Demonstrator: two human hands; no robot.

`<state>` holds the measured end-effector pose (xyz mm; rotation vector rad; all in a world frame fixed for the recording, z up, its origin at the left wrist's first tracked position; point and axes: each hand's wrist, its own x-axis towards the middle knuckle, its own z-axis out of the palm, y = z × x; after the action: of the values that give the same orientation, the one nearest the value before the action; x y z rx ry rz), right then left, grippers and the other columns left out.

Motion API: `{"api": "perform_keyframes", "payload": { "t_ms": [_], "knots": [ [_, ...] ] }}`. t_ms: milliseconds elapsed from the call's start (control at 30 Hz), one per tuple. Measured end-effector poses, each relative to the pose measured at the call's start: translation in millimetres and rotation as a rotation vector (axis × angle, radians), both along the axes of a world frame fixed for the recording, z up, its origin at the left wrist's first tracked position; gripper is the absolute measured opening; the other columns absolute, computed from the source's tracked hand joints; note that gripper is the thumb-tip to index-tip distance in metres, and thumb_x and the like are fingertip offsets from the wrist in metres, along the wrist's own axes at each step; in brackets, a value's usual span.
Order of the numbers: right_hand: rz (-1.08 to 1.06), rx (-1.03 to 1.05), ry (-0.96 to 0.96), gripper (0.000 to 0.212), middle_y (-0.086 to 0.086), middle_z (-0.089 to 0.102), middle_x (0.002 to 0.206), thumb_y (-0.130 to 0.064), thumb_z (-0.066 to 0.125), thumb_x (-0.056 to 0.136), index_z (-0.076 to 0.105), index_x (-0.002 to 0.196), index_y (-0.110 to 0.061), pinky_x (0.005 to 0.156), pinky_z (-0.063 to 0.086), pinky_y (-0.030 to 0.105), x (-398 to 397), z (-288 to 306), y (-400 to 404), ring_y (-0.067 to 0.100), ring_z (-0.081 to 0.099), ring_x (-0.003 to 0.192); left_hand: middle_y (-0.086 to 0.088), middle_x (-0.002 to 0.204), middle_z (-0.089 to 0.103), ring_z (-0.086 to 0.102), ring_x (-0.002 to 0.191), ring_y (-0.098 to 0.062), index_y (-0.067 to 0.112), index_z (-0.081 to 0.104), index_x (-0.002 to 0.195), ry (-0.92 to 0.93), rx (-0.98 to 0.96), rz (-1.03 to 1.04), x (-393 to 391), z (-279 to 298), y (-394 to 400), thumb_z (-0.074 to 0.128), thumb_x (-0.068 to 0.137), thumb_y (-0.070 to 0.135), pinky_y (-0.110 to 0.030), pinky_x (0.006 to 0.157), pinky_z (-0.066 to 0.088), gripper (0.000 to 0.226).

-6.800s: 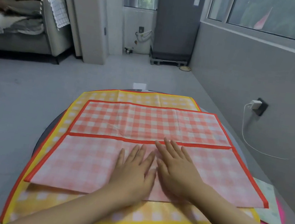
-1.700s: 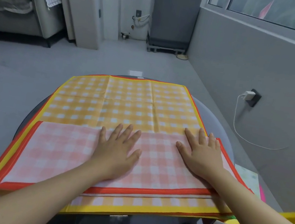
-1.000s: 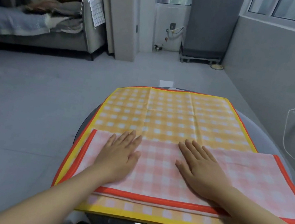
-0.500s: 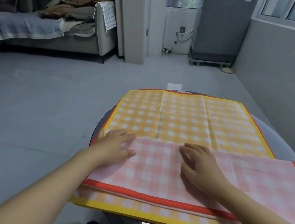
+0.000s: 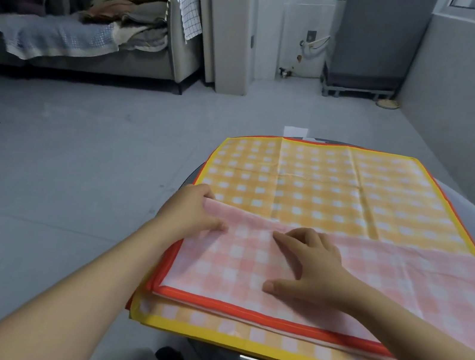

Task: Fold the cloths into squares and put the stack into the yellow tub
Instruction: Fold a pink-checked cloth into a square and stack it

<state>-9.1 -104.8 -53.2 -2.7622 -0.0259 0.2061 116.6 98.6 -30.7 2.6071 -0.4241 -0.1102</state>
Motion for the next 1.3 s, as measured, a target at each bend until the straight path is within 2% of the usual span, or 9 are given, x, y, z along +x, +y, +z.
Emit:
{"api": "perform_keyframes", "payload": {
  "t_ms": [200, 467, 667, 767, 900, 1000, 1100, 1200, 1300],
  "knots": [
    [0.050, -0.009, 0.064, 0.106, -0.009, 0.014, 0.147, -0.073, 0.061, 0.065, 0.009, 0.148, -0.033, 0.114, 0.010, 0.038, -3.4, 0.0, -3.6, 0.017, 0.009, 0.136, -0.006, 0.120, 0.057, 0.057, 0.107, -0.024, 0.023, 0.050, 0.126, 0.269, -0.287, 0.125, 2.7, -2.2, 16.9, 0.084, 0.068, 0.023, -0.037, 0.089, 0.050, 0.067],
    [0.080, -0.019, 0.109, 0.114, -0.011, 0.004, 0.152, -0.073, 0.062, 0.064, 0.000, 0.149, -0.031, 0.116, 0.005, 0.039, -9.7, 3.1, -3.1, 0.017, 0.000, 0.140, -0.010, 0.081, 0.073, 0.070, 0.064, -0.020, 0.000, 0.065, 0.108, 0.555, -0.684, 0.198, 5.9, 19.7, 20.6, 0.077, 0.074, 0.008, -0.032, 0.064, 0.058, 0.037],
    [0.055, 0.060, 0.051, 0.110, -0.012, 0.004, 0.156, -0.070, 0.064, 0.067, 0.006, 0.150, -0.026, 0.116, 0.006, 0.035, -18.2, 2.3, -2.0, 0.013, 0.001, 0.142, -0.009, 0.066, 0.071, 0.068, 0.053, -0.019, 0.002, 0.065, 0.090, 0.646, -0.866, 0.098, -6.0, 50.3, -3.1, 0.065, 0.085, 0.018, -0.029, 0.053, 0.058, 0.017],
    [0.032, 0.129, -0.014, 0.097, -0.006, 0.021, 0.154, -0.059, 0.067, 0.072, 0.022, 0.147, -0.019, 0.112, 0.013, 0.024, -23.2, 10.5, -7.8, 0.012, 0.016, 0.140, -0.010, 0.066, 0.068, 0.065, 0.054, -0.020, 0.004, 0.065, 0.081, 0.628, -0.933, 0.070, -14.3, 60.0, -23.5, 0.066, 0.084, 0.023, -0.028, 0.055, 0.055, 0.019],
    [-0.135, 0.366, -0.072, 0.076, -0.009, 0.051, 0.134, -0.054, 0.070, 0.071, 0.046, 0.135, -0.022, 0.095, 0.037, 0.017, -31.1, 22.8, -27.1, 0.004, 0.049, 0.118, -0.013, 0.080, 0.049, 0.041, 0.069, -0.025, 0.009, 0.065, 0.077, 0.618, -0.995, 0.028, -28.3, 70.3, -53.3, 0.077, 0.066, 0.038, -0.035, 0.063, 0.032, 0.033],
    [-0.235, 0.508, -0.080, 0.051, -0.013, 0.063, 0.114, -0.049, 0.064, 0.079, 0.057, 0.124, -0.026, 0.085, 0.045, 0.015, -42.1, 29.2, -41.6, 0.000, 0.058, 0.100, 0.003, 0.047, 0.039, 0.032, 0.040, -0.010, 0.015, 0.054, 0.065, 0.610, -1.000, -0.011, -36.3, 71.0, -79.4, 0.067, 0.084, 0.030, -0.019, 0.045, 0.027, 0.027],
    [-0.308, 0.654, -0.086, 0.034, -0.010, 0.069, 0.098, -0.050, 0.056, 0.084, 0.066, 0.106, -0.027, 0.084, 0.054, 0.025, -55.3, 38.3, -53.5, 0.003, 0.065, 0.087, 0.009, 0.040, 0.043, 0.036, 0.028, -0.003, 0.013, 0.050, 0.066, 0.582, -0.981, -0.088, -51.8, 71.7, -109.2, 0.061, 0.090, 0.020, -0.012, 0.031, 0.030, 0.027],
    [-0.353, 0.829, -0.068, 0.046, -0.004, 0.071, 0.090, -0.055, 0.049, 0.080, 0.067, 0.103, -0.020, 0.073, 0.053, 0.029, -69.8, 49.8, -62.6, 0.008, 0.067, 0.078, 0.002, 0.057, 0.054, 0.052, 0.042, -0.007, 0.010, 0.058, 0.077, 0.520, -0.944, -0.086, -63.7, 61.4, -133.8, 0.068, 0.085, 0.025, -0.017, 0.044, 0.045, 0.020],
    [-0.416, 0.904, -0.086, 0.045, -0.002, 0.071, 0.079, -0.055, 0.043, 0.084, 0.068, 0.099, -0.020, 0.056, 0.040, 0.025, -81.0, 57.5, -72.1, 0.012, 0.062, 0.066, -0.001, 0.067, 0.061, 0.061, 0.057, -0.014, 0.012, 0.063, 0.087, 0.475, -0.882, -0.065, -74.4, 44.5, -159.2, 0.074, 0.080, 0.029, -0.032, 0.066, 0.057, 0.022]
  ]
}}
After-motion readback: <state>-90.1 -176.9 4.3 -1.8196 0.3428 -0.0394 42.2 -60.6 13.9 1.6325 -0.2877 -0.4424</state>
